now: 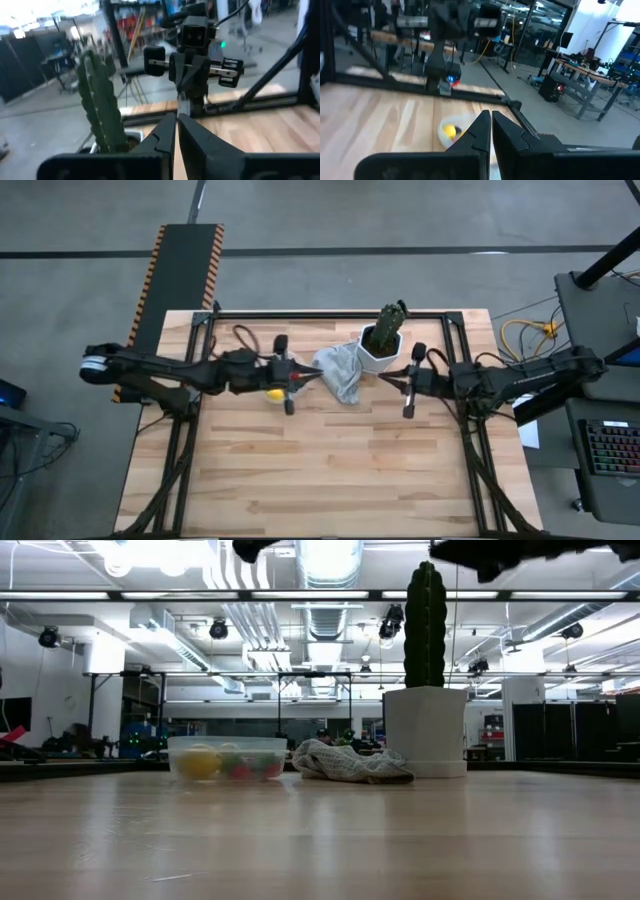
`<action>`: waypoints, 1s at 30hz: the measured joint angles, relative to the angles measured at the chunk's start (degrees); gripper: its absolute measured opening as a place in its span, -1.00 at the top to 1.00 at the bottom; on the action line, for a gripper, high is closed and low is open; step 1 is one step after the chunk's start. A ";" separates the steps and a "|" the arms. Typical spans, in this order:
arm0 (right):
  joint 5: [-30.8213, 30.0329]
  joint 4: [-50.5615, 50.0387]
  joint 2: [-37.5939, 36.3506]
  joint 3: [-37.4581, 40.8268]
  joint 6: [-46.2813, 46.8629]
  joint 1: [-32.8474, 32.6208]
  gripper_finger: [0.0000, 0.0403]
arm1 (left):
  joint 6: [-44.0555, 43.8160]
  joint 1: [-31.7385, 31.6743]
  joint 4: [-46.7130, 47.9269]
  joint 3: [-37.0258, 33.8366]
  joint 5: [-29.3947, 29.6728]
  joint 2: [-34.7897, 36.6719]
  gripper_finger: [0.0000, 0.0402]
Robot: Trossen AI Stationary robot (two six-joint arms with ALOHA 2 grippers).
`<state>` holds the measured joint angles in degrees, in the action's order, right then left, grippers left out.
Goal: Pick and placing Produce into tupperware
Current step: Return to Home Position
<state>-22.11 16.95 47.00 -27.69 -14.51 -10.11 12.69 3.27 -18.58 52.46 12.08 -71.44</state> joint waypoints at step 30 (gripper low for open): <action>15.97 -30.98 -38.23 4.04 2.38 -3.51 0.96 | 2.61 2.84 29.28 -25.02 11.26 60.24 1.00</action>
<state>-6.13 -14.03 8.77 -23.65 -12.13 -13.62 15.30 6.11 10.70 27.43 23.34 -11.20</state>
